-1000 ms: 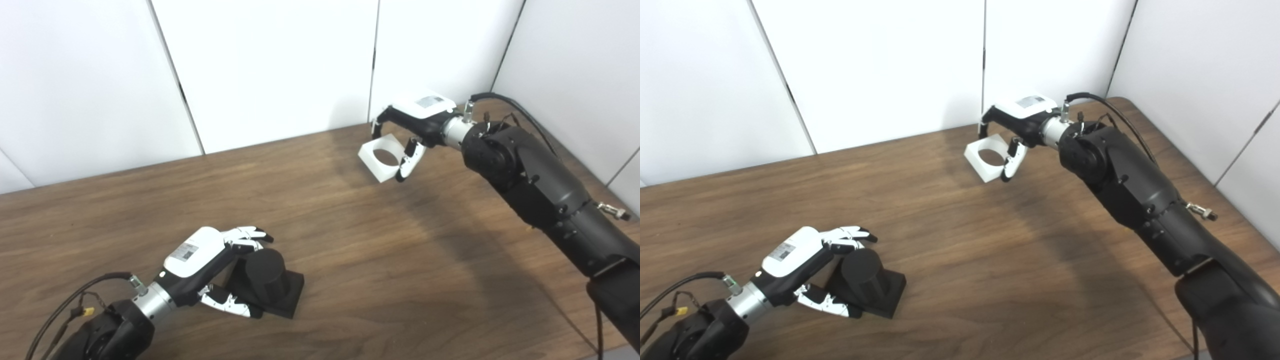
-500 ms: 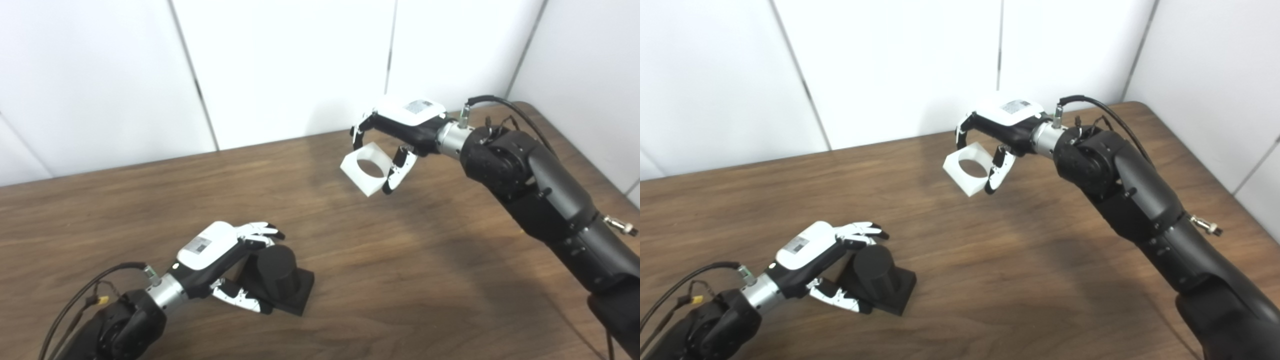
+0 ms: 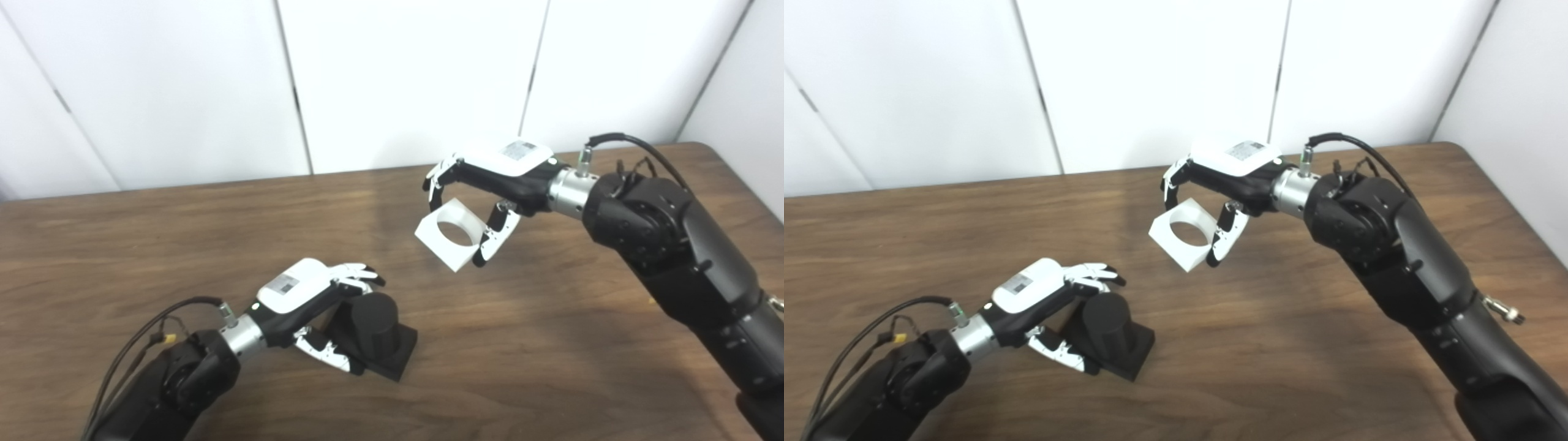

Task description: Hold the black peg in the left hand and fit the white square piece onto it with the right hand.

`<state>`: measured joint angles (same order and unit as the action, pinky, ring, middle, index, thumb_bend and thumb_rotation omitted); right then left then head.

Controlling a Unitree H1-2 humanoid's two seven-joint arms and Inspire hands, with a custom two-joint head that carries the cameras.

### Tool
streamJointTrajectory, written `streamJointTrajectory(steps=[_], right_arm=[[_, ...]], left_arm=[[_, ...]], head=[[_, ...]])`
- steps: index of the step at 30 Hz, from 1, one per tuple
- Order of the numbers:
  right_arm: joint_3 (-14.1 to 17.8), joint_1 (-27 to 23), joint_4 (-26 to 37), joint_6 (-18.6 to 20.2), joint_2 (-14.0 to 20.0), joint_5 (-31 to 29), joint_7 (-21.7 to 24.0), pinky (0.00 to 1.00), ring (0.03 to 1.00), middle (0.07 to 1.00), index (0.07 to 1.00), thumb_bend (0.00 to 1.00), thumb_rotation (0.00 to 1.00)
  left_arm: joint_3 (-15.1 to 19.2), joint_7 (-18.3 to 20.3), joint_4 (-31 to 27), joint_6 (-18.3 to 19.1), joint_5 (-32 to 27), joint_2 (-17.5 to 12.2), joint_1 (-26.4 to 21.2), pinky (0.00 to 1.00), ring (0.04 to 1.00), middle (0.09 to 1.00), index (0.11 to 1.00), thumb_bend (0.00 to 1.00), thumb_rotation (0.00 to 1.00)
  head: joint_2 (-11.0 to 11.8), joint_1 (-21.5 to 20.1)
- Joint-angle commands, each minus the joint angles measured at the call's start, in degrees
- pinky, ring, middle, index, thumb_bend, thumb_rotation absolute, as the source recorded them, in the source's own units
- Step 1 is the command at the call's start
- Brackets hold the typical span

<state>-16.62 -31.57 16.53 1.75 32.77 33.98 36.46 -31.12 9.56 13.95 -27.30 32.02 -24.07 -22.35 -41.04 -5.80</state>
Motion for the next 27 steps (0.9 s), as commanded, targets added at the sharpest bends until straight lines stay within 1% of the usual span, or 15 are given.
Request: streamJointTrajectory(steps=[1, 4, 11, 18, 20, 27], right_arm=[[0.74, -3.24, 2.52, -0.9, -0.11, -0.99, -0.1, 0.71, 0.821, 0.782, 0.478, 0.52, 0.13], [0.7, -3.42, 3.76, 0.22, -0.89, -1.96, 1.11, 0.71, 0.828, 0.782, 0.477, 0.52, 0.13], [1.18, -3.37, 6.32, 4.39, -2.96, -6.19, 4.14, 0.71, 0.842, 0.79, 0.478, 0.52, 0.13], [0.13, -3.49, 7.68, 5.11, -4.49, -7.1, 5.3, 0.71, 0.837, 0.786, 0.478, 0.52, 0.13], [-0.15, -3.21, 7.51, 4.73, -4.78, -7.3, 5.22, 0.72, 0.838, 0.785, 0.477, 0.52, 0.13], [-1.59, -3.0, 7.63, 3.79, -4.81, -7.02, 5.85, 0.71, 0.84, 0.786, 0.477, 0.52, 0.13]], left_arm=[[-1.28, 3.42, 1.68, 2.2, 3.9, -0.18, 0.49, 0.73, 0.888, 0.847, 0.489, 0.52, 0.06], [-1.16, 2.96, 2.06, 1.57, 4.03, 0.02, 0.33, 0.72, 0.879, 0.844, 0.488, 0.52, 0.06], [-1.06, 3.81, 1.74, 2.63, 4.21, 0.5, 0.16, 0.73, 0.888, 0.852, 0.488, 0.52, 0.06], [-1.17, 4.25, 1.61, 3.27, 4.55, 0.95, -0.15, 0.74, 0.891, 0.852, 0.489, 0.52, 0.06], [-1.21, 4.35, 1.48, 3.49, 4.68, 1.06, -0.2, 0.75, 0.894, 0.855, 0.489, 0.52, 0.06], [-1.23, 4.6, 1.3, 3.91, 4.91, 1.41, -0.51, 0.74, 0.891, 0.85, 0.489, 0.52, 0.06]], head=[[-0.28, 0.45], [-0.51, 1.13], [-1.0, 2.73], [-1.44, 4.76], [-1.59, 5.17], [-2.41, 6.91]])
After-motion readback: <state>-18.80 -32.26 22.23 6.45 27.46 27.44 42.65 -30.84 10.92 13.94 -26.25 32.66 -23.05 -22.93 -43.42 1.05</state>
